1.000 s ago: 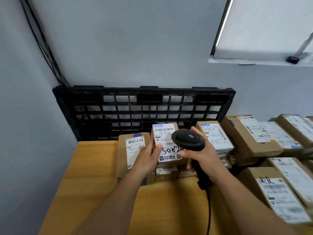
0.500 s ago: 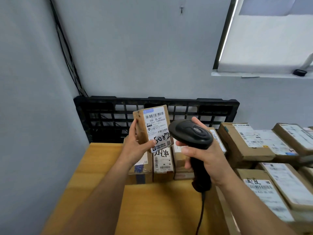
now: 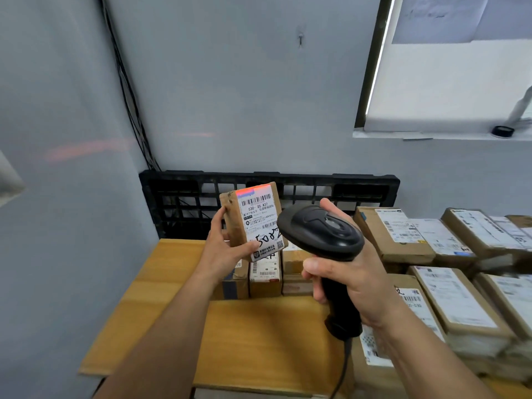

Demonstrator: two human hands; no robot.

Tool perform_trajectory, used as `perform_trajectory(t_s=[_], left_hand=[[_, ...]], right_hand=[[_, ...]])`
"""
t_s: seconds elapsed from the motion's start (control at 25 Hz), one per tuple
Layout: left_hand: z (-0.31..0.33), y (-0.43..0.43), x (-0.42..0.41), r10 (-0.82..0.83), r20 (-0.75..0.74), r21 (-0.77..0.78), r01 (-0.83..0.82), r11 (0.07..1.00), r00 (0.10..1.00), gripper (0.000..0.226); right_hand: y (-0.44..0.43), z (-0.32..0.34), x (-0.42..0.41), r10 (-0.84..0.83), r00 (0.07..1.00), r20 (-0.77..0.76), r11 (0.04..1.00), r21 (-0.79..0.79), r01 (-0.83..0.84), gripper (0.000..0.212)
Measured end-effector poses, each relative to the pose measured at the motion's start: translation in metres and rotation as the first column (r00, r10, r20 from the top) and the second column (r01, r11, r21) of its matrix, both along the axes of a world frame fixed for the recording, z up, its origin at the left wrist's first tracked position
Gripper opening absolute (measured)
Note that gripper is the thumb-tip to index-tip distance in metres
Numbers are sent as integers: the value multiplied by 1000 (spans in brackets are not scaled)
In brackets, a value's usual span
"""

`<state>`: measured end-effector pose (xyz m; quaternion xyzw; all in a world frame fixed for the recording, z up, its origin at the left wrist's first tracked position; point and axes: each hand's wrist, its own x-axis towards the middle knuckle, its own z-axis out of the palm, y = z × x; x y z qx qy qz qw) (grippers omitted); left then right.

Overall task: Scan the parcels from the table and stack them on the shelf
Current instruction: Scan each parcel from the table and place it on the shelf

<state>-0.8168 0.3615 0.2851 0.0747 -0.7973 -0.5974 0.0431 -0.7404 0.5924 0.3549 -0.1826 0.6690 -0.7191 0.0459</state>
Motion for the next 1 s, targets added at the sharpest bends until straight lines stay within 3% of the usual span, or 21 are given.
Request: perform_trajectory(t_s=[0.52,1.0], left_hand=[[-3,-4,102,208,-10,-62,-208,976,978,109],[16,-63,218,230,-108,-64,-238,969,967,101]], right_hand=[[11,-18,70,162,986,49,987,-19,-161,107],[-48,-12,159,145,989,-35,989,26,-144,106]])
